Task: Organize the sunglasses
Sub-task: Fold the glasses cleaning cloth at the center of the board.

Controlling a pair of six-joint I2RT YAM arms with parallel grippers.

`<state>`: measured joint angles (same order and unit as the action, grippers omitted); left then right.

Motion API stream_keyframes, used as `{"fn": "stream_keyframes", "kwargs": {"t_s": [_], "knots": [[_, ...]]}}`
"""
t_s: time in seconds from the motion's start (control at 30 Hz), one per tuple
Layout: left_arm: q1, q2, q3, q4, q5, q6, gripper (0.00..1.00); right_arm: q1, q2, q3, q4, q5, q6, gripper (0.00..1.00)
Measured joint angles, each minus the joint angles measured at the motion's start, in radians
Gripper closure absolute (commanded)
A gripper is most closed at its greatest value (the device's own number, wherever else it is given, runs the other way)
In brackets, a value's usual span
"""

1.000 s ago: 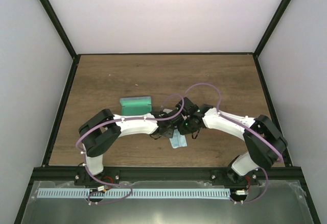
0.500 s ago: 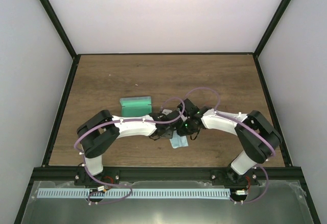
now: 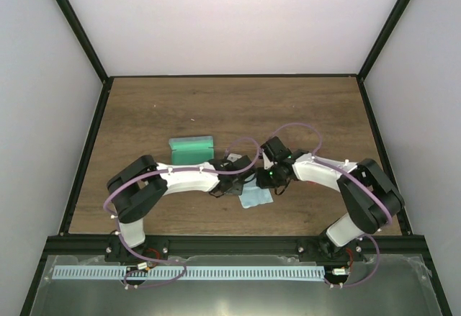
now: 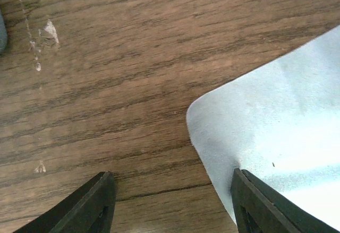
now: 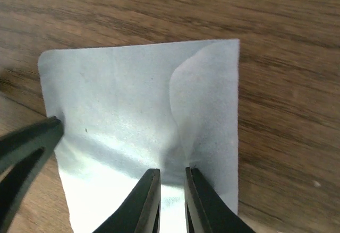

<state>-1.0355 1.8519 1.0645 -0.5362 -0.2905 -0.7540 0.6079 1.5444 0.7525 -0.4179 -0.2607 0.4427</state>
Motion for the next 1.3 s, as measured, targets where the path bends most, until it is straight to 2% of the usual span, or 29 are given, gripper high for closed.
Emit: {"fn": "stream_keyframes", "kwargs": {"t_s": [0.43, 0.83, 1.0, 1.17, 1.3], "knots": [[0.010, -0.001, 0.000, -0.002, -0.003, -0.001, 0.38, -0.005, -0.049, -0.012, -0.084, 0.101, -0.004, 0.81], [0.010, -0.007, 0.000, -0.001, -0.003, -0.002, 0.38, -0.007, -0.092, 0.047, -0.153, 0.174, -0.029, 0.79], [0.010, -0.008, 0.000, -0.002, -0.002, -0.001, 0.38, -0.010, -0.098, 0.057, -0.146, 0.093, -0.051, 0.88], [0.013, -0.005, 0.009, -0.012, 0.003, -0.001, 0.38, -0.010, -0.080, 0.048, -0.095, -0.029, -0.049, 0.90], [0.014, -0.005, 0.011, -0.015, 0.006, 0.000, 0.38, -0.010, -0.013, 0.030, -0.066, -0.060, -0.052, 0.90]]}}
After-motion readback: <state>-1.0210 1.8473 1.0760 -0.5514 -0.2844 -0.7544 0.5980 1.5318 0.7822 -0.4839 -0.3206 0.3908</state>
